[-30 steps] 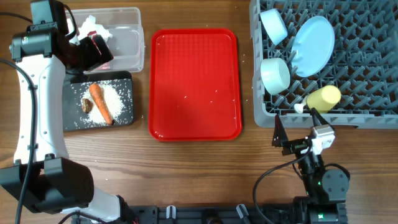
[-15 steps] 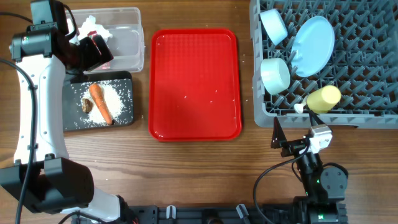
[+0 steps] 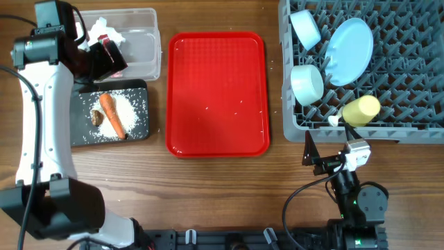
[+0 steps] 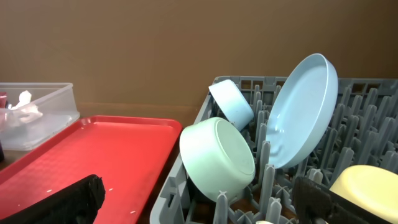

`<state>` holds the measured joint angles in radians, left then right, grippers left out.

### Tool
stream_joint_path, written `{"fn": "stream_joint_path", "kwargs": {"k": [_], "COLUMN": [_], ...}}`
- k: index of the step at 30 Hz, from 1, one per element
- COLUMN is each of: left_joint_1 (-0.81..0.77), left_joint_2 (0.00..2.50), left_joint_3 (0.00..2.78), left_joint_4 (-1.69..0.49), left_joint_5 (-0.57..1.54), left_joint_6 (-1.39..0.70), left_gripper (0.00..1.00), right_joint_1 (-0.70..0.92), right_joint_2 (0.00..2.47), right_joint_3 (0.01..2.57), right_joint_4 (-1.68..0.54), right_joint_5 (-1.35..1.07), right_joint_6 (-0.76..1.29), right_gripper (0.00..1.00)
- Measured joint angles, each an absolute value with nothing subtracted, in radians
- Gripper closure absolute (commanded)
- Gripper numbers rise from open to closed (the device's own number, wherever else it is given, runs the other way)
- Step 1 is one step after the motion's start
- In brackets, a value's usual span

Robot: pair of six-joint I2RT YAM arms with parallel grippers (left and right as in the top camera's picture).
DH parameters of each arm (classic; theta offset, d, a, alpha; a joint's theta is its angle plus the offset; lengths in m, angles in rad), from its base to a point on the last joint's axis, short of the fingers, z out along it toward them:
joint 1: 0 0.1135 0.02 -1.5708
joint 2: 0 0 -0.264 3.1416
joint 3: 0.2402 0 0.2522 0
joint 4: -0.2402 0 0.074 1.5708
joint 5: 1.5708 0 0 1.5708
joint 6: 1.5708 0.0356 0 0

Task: Sort waste into correct bins and load items into the dishwasher rack

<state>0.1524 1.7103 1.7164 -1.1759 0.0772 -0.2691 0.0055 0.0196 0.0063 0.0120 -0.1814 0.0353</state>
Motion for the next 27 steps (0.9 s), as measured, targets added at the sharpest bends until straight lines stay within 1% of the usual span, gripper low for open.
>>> {"fn": "stream_joint_path", "kwargs": {"k": [3, 4, 5, 7, 8, 9, 10, 13, 16, 21, 24, 27], "left_joint_1": [0.109, 0.096, 0.075, 0.038, 0.033, 0.032, 0.034, 0.039, 0.04, 0.04, 0.04, 0.04], "left_joint_2": [1.625, 1.593, 1.533, 1.386, 1.34, 1.277, 1.207, 0.975, 0.757, 0.501, 0.383, 0.286], "left_joint_3": [1.634, 1.604, 1.537, 1.37, 1.321, 1.235, 1.13, 0.801, 0.549, 0.295, 0.182, 0.118], "left_joint_4": [-0.943, -0.899, -0.818, -0.677, -0.659, -0.576, -0.487, -0.325, -0.192, -0.021, 0.028, 0.031], "left_joint_5": [0.077, 0.078, 0.079, 0.086, 0.09, 0.095, 0.096, 0.104, 0.112, 0.123, 0.13, 0.13], "left_joint_6": [-0.267, -0.266, -0.262, -0.245, -0.244, -0.24, -0.238, -0.237, -0.237, -0.237, -0.237, -0.237], "left_gripper": [0.0, 0.0, 0.0, 0.0, 0.0, 0.0, 0.0, 0.0, 0.0, 0.0, 0.0, 0.0], "right_joint_1": [0.006, 0.006, 0.006, 0.006, 0.006, 0.006, 0.006, 0.006, 0.006, 0.006, 0.006, 0.006], "right_joint_2": [0.02, 0.02, 0.02, 0.02, 0.02, 0.02, 0.02, 0.021, 0.022, 0.022, 0.022, 0.022], "right_joint_3": [0.006, 0.006, 0.006, 0.006, 0.006, 0.006, 0.006, 0.006, 0.006, 0.006, 0.006, 0.006], "right_joint_4": [0.012, 0.011, 0.011, 0.012, 0.011, 0.011, 0.012, 0.012, 0.011, 0.012, 0.011, 0.011], "right_joint_5": [-0.181, -0.181, -0.181, -0.181, -0.181, -0.181, -0.181, -0.181, -0.181, -0.181, -0.181, -0.181], "right_joint_6": [0.035, 0.035, 0.035, 0.035, 0.035, 0.035, 0.035, 0.035, 0.035, 0.035, 0.035, 0.035], "right_gripper": [0.0, 0.0, 0.0, 0.0, 0.0, 0.0, 0.0, 0.0, 0.0, 0.0, 0.0, 0.0]}}
